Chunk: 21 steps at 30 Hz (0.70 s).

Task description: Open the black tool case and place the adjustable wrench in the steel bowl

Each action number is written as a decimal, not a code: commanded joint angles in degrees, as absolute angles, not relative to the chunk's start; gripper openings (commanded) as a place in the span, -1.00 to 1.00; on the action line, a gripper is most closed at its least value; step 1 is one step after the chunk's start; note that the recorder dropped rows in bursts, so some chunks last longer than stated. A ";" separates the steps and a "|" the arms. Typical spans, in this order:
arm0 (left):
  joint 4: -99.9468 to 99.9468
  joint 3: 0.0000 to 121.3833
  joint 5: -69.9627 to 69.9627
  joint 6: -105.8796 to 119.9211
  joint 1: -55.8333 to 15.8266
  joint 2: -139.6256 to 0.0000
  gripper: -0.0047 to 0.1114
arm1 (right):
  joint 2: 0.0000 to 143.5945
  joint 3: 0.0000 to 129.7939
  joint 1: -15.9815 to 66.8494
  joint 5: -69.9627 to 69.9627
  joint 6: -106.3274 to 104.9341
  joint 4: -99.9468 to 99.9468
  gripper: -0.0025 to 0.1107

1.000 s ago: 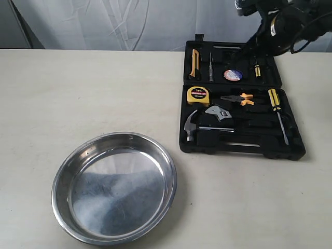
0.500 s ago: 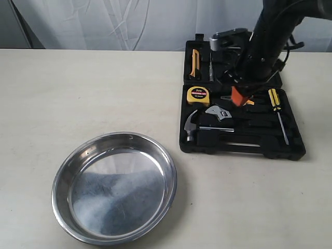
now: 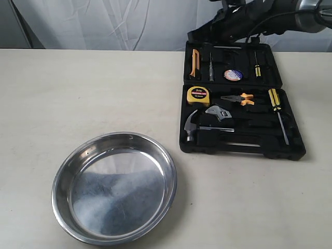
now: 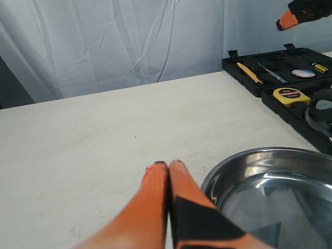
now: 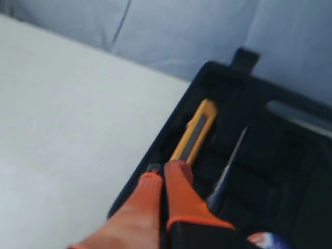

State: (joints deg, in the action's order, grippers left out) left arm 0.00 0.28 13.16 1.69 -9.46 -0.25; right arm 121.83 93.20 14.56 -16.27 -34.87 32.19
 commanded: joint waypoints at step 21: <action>0.00 0.00 12.86 1.68 -9.86 0.00 -0.91 | 122.34 98.48 5.98 -69.96 -18.94 10.83 -0.97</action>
State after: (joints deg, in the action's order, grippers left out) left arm 0.00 0.28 13.16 1.69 -9.46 -0.25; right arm 122.69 98.24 4.98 -66.40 -13.31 6.06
